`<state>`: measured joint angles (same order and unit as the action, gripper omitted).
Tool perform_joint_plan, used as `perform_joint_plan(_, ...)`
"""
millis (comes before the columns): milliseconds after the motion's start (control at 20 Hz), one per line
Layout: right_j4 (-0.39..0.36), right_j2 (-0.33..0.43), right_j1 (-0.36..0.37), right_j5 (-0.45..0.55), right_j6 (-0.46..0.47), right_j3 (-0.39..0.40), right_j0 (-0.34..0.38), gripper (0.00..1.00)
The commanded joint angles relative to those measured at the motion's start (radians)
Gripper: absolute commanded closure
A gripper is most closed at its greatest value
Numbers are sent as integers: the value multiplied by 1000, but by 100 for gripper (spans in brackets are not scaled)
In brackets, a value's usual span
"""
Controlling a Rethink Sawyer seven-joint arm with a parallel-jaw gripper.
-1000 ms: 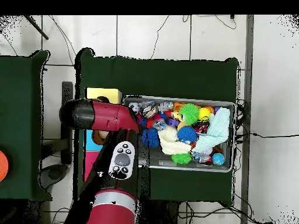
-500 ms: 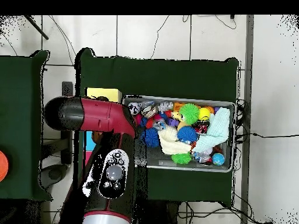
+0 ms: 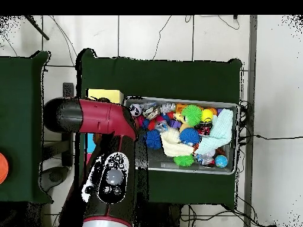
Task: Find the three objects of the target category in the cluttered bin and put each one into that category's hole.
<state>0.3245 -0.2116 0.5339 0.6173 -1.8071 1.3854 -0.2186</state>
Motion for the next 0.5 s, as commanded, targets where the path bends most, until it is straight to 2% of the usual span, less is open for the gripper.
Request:
perform_joint_plan(50,-7,49,-73,-41,-175,6,46,100)
perform_joint_plan(300,1,69,-74,-89,-169,36,58,100)
perform_joint_plan(500,2,66,-68,-86,-171,39,57,100)
